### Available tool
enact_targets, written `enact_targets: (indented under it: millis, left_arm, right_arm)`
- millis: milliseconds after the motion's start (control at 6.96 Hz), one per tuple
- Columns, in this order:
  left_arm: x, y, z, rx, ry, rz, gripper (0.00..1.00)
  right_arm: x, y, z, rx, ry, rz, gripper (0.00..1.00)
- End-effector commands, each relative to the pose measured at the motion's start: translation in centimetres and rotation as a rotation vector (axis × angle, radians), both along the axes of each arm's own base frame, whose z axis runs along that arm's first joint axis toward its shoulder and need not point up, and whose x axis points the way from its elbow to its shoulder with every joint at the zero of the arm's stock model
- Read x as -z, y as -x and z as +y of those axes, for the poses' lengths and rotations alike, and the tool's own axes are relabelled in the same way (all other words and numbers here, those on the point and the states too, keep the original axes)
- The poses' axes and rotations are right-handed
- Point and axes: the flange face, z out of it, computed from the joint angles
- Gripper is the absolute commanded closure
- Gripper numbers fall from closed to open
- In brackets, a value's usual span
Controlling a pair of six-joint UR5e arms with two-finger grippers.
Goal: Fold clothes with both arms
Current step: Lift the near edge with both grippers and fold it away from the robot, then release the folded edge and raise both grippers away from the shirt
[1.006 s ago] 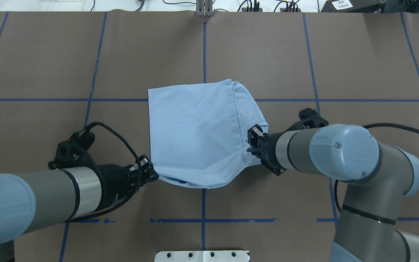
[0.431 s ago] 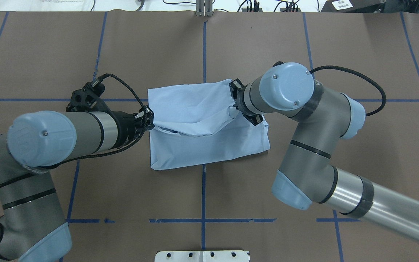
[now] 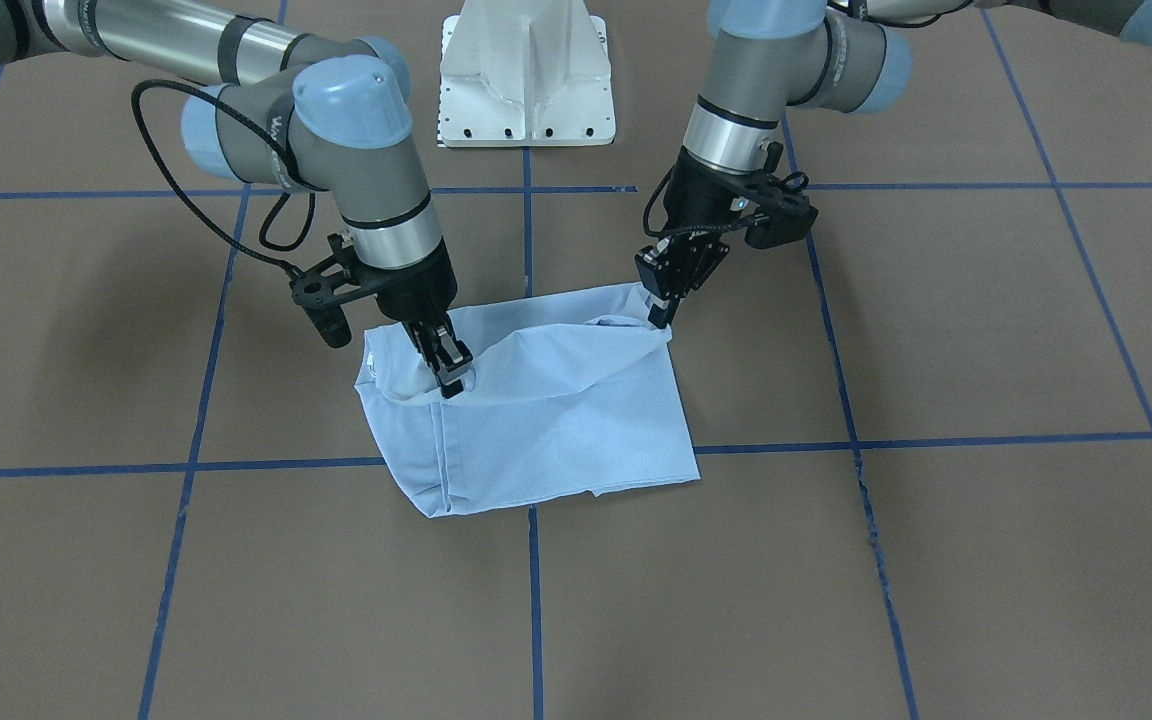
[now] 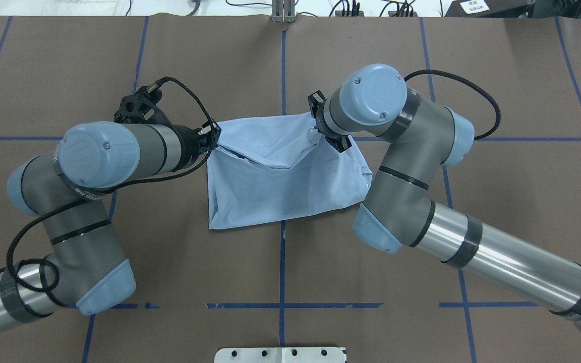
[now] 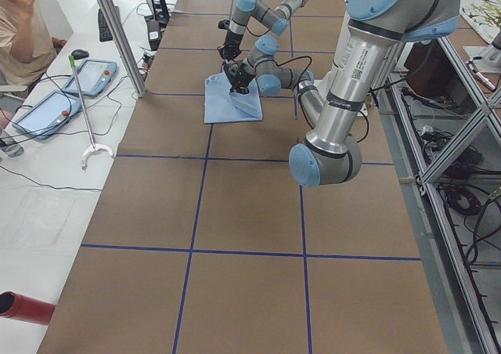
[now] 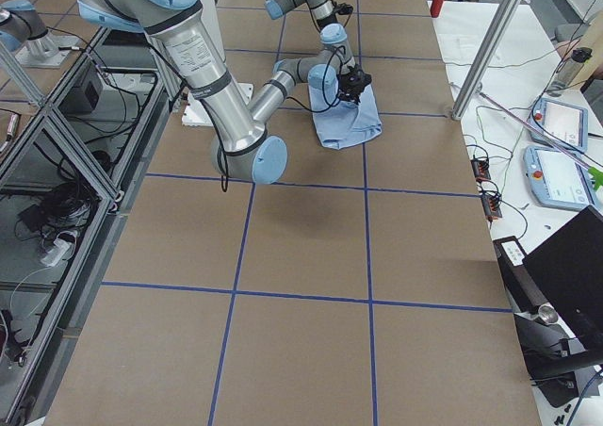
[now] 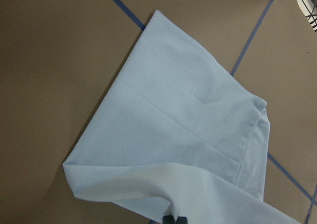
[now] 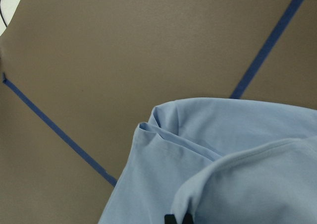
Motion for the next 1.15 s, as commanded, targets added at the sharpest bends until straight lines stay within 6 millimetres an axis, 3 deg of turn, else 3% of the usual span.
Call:
enact_targets:
  millis: [0,144,287,575,718,862,1006]
  left_arm:
    - [-8.3,-0.9,-9.1,0.044,-0.103,-0.081,0.9]
    - [-12.1,-0.4,-12.7,0.071,-0.12,-0.129,0.33]
    - [-12.8,1.0,-13.6,0.109,-0.136,-0.129,0.0]
    - [-11.8,1.3,-13.2,0.1,-0.148,-0.111,0.0]
    - [-11.2,2.2,-13.5,0.097,-0.178,-0.118,0.0]
    - [-11.3,4.3,-13.1,0.006,-0.265,-0.165,0.0]
    - [-13.8,10.0,-12.6,-0.14,-0.312,-0.188,0.0]
  right_arm:
    - [-3.9,4.0,-7.8,0.043,-0.055,0.026,0.31]
    - [-4.0,2.9,-12.1,0.09,-0.154,0.108,0.0]
    - [-4.2,0.1,-14.3,0.151,-0.255,0.173,0.0]
    - [-7.1,-4.2,-15.9,0.185,-0.274,0.196,0.0]
    - [-9.7,-8.2,-16.3,0.222,-0.26,0.176,0.0]
    - [-12.5,-14.0,-16.3,0.286,-0.315,0.184,0.0]
    - [-16.8,-20.8,-16.0,0.331,-0.342,0.198,0.0]
